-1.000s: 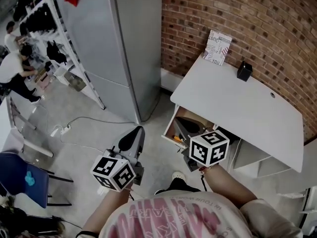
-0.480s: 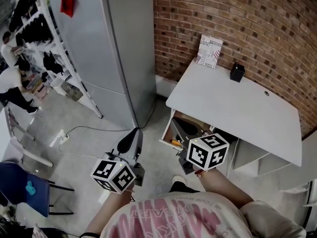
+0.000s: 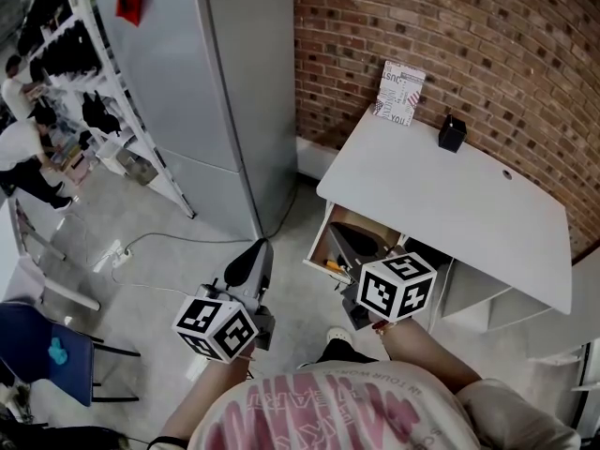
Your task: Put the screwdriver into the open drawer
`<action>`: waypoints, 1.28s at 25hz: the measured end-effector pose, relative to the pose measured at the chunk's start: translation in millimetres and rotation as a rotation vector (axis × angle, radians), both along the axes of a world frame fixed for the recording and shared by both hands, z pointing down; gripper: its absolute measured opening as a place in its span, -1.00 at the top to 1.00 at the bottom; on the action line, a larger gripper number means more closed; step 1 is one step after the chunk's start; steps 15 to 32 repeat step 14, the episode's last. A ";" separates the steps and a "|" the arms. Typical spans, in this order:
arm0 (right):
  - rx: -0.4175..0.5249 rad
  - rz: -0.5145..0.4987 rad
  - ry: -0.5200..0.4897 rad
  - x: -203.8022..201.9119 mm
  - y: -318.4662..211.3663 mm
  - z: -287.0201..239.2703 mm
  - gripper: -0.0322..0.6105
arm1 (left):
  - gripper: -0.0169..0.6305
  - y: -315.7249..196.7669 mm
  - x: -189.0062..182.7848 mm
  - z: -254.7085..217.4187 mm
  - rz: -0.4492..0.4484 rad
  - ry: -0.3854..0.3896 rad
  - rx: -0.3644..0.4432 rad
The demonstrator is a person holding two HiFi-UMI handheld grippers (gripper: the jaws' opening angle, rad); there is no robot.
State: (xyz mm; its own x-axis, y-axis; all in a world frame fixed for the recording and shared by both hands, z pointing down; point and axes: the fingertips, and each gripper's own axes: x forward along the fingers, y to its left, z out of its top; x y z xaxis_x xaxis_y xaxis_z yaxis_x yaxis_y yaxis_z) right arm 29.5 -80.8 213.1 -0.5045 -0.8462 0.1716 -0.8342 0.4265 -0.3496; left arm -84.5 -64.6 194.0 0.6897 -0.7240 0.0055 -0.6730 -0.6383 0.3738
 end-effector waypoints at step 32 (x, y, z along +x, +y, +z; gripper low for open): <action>-0.023 0.015 0.005 6.6 -9.4 7.9 0.87 | 0.94 -11.6 5.2 5.9 0.009 0.009 -0.015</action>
